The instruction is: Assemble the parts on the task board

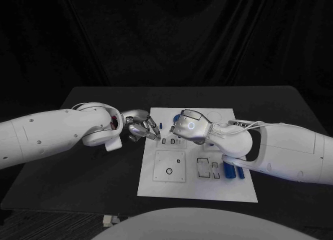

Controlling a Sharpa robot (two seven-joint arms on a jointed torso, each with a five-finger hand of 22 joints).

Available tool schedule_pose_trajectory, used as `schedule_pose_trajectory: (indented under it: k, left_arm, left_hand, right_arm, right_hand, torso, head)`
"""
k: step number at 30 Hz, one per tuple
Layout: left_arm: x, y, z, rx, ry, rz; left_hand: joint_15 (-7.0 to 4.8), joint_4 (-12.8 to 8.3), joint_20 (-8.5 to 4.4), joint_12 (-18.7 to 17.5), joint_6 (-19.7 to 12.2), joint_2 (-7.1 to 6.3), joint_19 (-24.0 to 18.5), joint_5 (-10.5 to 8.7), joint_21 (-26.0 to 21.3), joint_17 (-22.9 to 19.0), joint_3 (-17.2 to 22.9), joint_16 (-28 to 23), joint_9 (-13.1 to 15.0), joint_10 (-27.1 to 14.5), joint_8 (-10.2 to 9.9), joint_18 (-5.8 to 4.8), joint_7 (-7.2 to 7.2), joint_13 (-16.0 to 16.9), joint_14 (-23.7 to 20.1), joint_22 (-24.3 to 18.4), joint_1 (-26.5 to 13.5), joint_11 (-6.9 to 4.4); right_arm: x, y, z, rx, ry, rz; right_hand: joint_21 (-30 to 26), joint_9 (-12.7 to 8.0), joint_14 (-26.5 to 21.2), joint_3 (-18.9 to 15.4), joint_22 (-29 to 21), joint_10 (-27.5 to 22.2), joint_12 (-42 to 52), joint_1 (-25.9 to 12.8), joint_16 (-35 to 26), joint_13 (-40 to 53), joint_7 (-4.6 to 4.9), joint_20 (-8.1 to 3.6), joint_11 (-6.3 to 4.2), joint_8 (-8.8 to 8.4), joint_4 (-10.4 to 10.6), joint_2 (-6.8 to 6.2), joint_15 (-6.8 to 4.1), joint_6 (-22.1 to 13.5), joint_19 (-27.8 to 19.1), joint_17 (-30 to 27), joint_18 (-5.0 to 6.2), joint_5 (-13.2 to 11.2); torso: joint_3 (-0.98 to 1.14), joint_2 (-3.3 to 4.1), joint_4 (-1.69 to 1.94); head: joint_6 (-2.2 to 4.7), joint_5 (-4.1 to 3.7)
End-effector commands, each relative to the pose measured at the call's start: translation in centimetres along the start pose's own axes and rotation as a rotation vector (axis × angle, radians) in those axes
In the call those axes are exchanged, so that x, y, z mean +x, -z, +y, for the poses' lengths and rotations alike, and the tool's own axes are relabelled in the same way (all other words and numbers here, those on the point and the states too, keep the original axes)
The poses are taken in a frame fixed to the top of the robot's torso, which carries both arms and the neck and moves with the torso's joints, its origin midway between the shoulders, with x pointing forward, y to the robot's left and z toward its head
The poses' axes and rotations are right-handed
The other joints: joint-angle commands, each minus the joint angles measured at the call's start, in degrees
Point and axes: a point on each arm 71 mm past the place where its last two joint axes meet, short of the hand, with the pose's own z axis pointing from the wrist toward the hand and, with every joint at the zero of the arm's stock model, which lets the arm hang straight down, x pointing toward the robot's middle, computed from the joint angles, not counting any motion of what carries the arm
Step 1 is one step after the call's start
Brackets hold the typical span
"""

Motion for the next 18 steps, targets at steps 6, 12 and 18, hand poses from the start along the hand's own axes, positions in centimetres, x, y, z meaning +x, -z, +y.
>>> schedule_pose_trajectory:
  k: [6, 12, 18]
  left_arm:
    - [0.13, 0.06, 0.01, 0.013, 0.009, 0.005]
    - [0.17, 0.05, 0.02, 0.013, 0.01, 0.006]
    - [0.21, 0.0, 0.0, 0.014, 0.01, 0.008]
  left_hand:
    - [0.1, 0.41, 0.1, -0.18, -0.35, -0.14, -0.25, 0.12, -0.14, 9.74, -0.12, -0.18, -0.06, -0.42, 0.31, 0.71, 0.03, 5.48, 2.29, 0.5, 0.56, 0.1]
    - [0.1, 0.41, 0.1, -0.18, -0.35, -0.14, -0.25, 0.12, -0.14, 9.74, -0.12, -0.18, -0.06, -0.42, 0.31, 0.71, 0.03, 5.48, 2.29, 0.5, 0.56, 0.1]
    - [0.1, 0.41, 0.1, -0.18, -0.35, -0.14, -0.25, 0.12, -0.14, 9.74, -0.12, -0.18, -0.06, -0.42, 0.31, 0.71, 0.03, 5.48, 2.29, 0.5, 0.56, 0.1]
  right_arm:
    - [0.37, -0.18, 0.11, -0.027, 0.042, 0.045]
    - [0.48, -0.27, 0.14, -0.032, 0.044, 0.053]
    - [0.62, -0.34, 0.19, -0.038, 0.045, 0.062]
  right_hand:
    - [0.16, 0.2, 6.09, 0.39, 12.17, 5.96, 0.2, -0.72, 0.17, 15.09, -0.4, -0.51, -0.43, -0.54, -0.06, -0.21, -0.52, 0.23, 1.16, 15.09, -0.92, -0.98]
    - [0.21, 0.28, 6.09, 0.4, 12.19, 5.96, 0.2, -1.04, 0.17, 15.09, -0.47, -0.54, -0.46, -0.79, -0.01, -0.25, -0.54, 0.24, 1.17, 15.09, -0.94, -1.68]
    - [0.21, 0.34, 6.09, 0.44, 12.18, 5.96, 0.2, -1.19, 0.17, 15.09, -0.58, -0.56, -0.49, -1.02, -0.03, -0.25, -0.56, 0.21, 1.15, 15.09, -0.94, -2.28]
  torso:
    - [0.01, 0.0, -0.04]
    - [0.01, 0.01, -0.03]
    - [0.01, 0.0, -0.04]
  head:
    - [-0.01, 0.34]
    - [-0.01, 0.31]
    - [-0.01, 0.32]
